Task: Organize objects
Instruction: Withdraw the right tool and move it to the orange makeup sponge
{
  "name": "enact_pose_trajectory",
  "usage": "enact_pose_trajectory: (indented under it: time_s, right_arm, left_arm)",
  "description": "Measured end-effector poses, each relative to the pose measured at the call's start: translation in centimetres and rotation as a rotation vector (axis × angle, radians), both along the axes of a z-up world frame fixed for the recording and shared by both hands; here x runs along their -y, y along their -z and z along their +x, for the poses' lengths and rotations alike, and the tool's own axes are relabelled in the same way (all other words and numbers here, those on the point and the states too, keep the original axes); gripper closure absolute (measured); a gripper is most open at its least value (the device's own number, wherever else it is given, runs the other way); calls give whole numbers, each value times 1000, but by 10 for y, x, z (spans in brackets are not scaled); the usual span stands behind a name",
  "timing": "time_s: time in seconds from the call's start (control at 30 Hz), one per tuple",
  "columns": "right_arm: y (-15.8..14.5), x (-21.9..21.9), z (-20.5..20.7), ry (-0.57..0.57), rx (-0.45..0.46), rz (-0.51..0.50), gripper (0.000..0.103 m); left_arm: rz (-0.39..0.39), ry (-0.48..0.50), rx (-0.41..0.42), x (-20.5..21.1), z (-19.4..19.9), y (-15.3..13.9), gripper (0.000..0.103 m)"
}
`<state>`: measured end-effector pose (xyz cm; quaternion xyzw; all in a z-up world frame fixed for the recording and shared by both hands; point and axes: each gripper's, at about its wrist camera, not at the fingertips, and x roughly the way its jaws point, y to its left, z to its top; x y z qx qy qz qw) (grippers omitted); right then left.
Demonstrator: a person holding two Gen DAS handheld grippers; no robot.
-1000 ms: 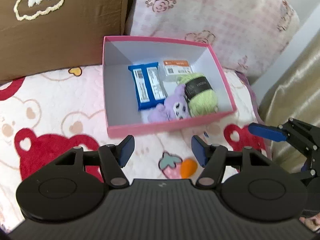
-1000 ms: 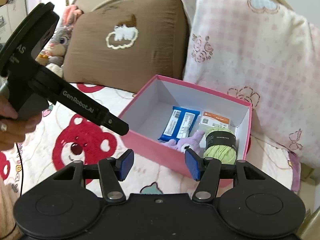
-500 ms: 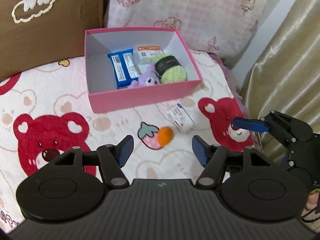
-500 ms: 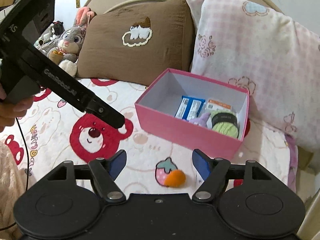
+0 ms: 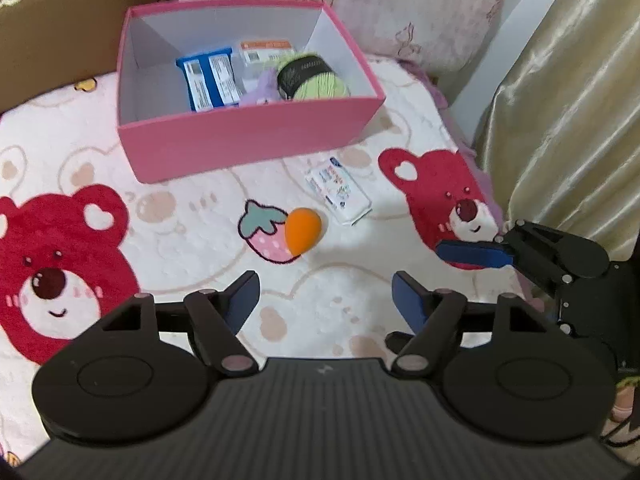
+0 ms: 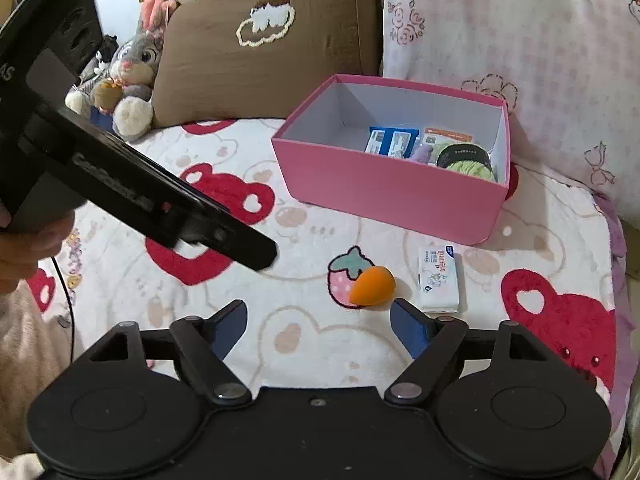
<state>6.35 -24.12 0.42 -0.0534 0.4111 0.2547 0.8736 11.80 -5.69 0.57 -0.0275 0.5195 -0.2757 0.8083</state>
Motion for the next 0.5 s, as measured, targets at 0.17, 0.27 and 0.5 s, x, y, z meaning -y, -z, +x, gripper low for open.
enact_pose_trajectory:
  time_s: [0.17, 0.27, 0.5]
  right_arm:
    - [24, -2, 11, 32, -41, 18, 18]
    - [35, -3, 15, 39, -56, 44, 18]
    - [63, -11, 26, 47, -5, -3, 18]
  left_arm:
    - [1, -33, 4, 4, 8, 27, 31]
    - [0, -46, -8, 3, 15, 44, 26]
    - [8, -90, -39, 1, 27, 79, 19]
